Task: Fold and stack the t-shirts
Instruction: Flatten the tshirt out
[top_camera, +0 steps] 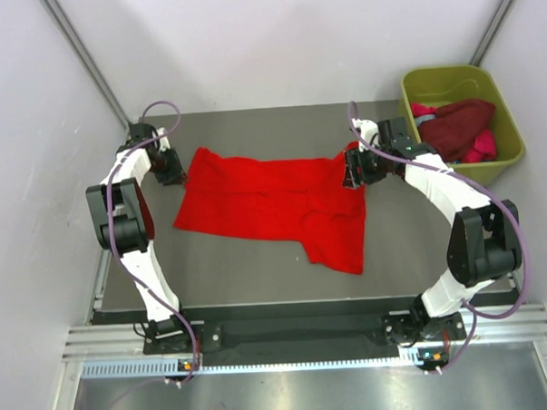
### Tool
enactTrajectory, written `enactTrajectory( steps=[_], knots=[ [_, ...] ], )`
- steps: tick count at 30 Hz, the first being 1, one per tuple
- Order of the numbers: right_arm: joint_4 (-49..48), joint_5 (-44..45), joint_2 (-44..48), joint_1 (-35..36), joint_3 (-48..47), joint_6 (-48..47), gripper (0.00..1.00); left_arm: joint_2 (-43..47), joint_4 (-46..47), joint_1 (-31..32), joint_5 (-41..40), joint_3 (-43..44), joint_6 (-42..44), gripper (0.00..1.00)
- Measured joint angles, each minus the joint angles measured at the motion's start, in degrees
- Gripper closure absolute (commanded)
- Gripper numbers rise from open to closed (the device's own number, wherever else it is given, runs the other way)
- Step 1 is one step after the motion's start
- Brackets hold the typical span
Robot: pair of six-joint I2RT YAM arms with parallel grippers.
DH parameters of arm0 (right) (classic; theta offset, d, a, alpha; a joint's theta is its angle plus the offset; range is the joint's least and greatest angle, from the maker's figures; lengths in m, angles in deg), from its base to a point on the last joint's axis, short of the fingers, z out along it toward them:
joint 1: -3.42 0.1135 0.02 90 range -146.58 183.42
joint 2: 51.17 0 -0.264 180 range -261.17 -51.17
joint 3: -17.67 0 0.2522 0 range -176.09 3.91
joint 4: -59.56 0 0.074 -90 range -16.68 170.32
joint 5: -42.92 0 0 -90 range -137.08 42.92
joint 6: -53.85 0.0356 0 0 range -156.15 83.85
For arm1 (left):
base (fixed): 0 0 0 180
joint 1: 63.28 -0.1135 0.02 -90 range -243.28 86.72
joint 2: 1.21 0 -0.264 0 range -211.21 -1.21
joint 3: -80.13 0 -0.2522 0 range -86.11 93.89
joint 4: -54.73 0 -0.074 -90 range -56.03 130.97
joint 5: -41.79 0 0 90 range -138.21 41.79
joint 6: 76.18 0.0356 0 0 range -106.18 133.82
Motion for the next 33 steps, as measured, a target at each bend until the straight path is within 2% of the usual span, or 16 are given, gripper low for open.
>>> enactTrajectory(
  steps=[11, 33],
  knots=[
    [-0.5, 0.6, 0.3, 0.0, 1.5, -0.1, 0.42, -0.3, -0.1, 0.3, 2.9, -0.2, 0.0, 0.64],
    [-0.7, 0.9, 0.9, 0.0, 3.0, -0.1, 0.41, -5.3, 0.1, 0.5, 2.2, 3.5, 0.6, 0.64]
  ],
)
